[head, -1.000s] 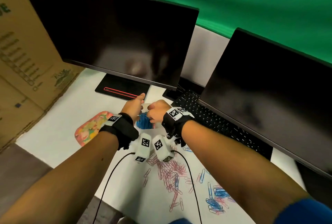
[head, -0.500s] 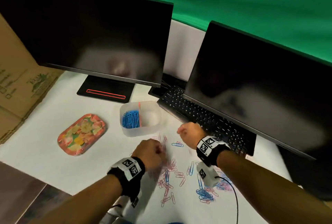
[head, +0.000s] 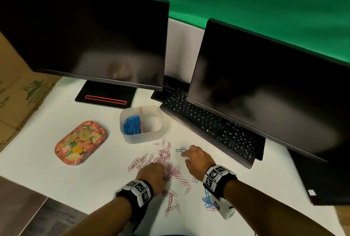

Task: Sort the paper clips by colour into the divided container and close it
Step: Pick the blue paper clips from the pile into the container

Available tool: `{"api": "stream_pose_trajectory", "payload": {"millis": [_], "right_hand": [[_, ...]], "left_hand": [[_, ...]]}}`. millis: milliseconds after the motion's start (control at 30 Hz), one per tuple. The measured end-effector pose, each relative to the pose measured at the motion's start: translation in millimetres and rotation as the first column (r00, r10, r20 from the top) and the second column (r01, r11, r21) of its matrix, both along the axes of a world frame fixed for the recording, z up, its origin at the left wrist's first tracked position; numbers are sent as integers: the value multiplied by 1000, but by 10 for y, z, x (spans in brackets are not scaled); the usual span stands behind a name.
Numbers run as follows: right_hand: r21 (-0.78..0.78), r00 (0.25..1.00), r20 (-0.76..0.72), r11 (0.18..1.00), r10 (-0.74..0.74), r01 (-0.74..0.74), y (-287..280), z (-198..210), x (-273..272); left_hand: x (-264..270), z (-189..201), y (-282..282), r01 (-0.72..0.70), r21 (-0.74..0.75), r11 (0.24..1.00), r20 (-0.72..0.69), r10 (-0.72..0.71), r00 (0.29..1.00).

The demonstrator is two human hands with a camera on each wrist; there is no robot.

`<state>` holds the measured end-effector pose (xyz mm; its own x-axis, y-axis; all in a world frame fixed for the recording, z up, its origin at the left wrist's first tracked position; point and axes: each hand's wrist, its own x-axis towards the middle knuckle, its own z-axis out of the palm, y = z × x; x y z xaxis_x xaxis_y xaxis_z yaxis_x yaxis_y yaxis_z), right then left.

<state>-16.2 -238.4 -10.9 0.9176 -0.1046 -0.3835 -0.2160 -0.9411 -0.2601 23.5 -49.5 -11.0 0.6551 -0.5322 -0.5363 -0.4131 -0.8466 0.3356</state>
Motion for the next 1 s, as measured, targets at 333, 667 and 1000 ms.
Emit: {"api": "stream_pose_trajectory", "payload": {"millis": [333,667,1000], "right_hand": [[-38,998,54,999,41,-39,104,-21,-20],[46,999,-3,998,35,-34,189,7,0],[296,946,-53,900,-320,321,-3,62,-179]], "left_hand": [[110,-47,203,-294,-299,908,-215,237,948],[173,-65,208,-584,-413,699,-545,325,773],[191,122,-49,-880,-232,415,-894,265,361]]}}
